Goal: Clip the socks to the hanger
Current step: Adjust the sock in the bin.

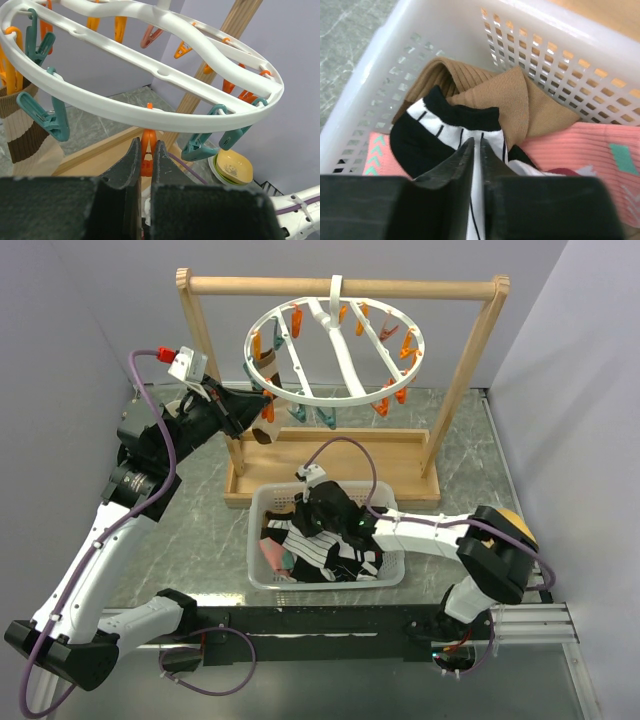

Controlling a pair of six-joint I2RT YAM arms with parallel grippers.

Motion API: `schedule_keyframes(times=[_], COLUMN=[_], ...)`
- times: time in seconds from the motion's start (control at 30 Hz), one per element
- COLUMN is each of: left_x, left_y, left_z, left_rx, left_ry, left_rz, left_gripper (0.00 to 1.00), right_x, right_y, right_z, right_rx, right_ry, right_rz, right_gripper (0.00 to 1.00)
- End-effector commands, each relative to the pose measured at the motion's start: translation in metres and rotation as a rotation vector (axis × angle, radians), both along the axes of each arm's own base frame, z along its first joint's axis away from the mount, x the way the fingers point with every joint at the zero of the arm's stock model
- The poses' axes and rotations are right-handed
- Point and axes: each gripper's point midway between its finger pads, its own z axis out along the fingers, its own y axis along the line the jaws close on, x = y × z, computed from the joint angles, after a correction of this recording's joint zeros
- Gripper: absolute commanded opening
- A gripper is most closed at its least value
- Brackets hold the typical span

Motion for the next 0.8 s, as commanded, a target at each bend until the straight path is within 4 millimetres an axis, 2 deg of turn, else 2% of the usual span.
schedule_keyframes(times=[0.0, 0.1, 0.27, 0.47, 0.6, 0.63, 0.67, 0.7, 0.73, 0.77], left_x=[-0.009, -0.011, -0.011, -0.014, -0.016, -0.017, -0.017, -0.019, -0.018, -0.019], left_y=[0.004, 0.003, 0.004, 0.005, 0.006, 0.006, 0.006, 0.006, 0.006, 0.006], left_z=[0.011, 0.011, 0.009, 0.011, 0.009, 0.01, 0.009, 0.01, 0.009, 0.009], left_rx=[-0.018, -0.022, -0.017, -0.014, -0.012, -0.014, -0.014, -0.018, -0.019, -0.018], left_ry=[-0.024, -0.028, -0.028, -0.03, -0.026, -0.028, -0.028, -0.03, -0.029, -0.027], left_rz=[-0.008, -0.013, -0.009, -0.012, -0.012, -0.012, -0.012, -0.015, -0.016, -0.016], left_gripper=[0.01, 0.01, 0.01, 0.01, 0.01, 0.01, 0.01, 0.01, 0.01, 0.01], right_x=[-0.004, -0.008, -0.031, -0.055, -0.062, -0.063, -0.061, -0.06, -0.058, -0.054], right_y=[0.007, 0.005, 0.002, -0.002, -0.005, -0.004, -0.005, -0.004, -0.001, 0.002], right_z=[0.055, 0.076, 0.109, 0.131, 0.141, 0.139, 0.125, 0.119, 0.118, 0.103], right_rx=[0.078, 0.092, 0.142, 0.187, 0.2, 0.195, 0.143, 0.118, 0.106, 0.058], right_ry=[-0.109, -0.151, -0.207, -0.248, -0.27, -0.263, -0.25, -0.245, -0.24, -0.236], right_rz=[0.02, 0.015, 0.022, 0.006, -0.01, -0.012, -0.021, -0.02, -0.028, -0.031], right_gripper=[0.13, 0.11, 0.1, 0.04, 0.01, 0.04, 0.11, 0.26, 0.32, 0.38])
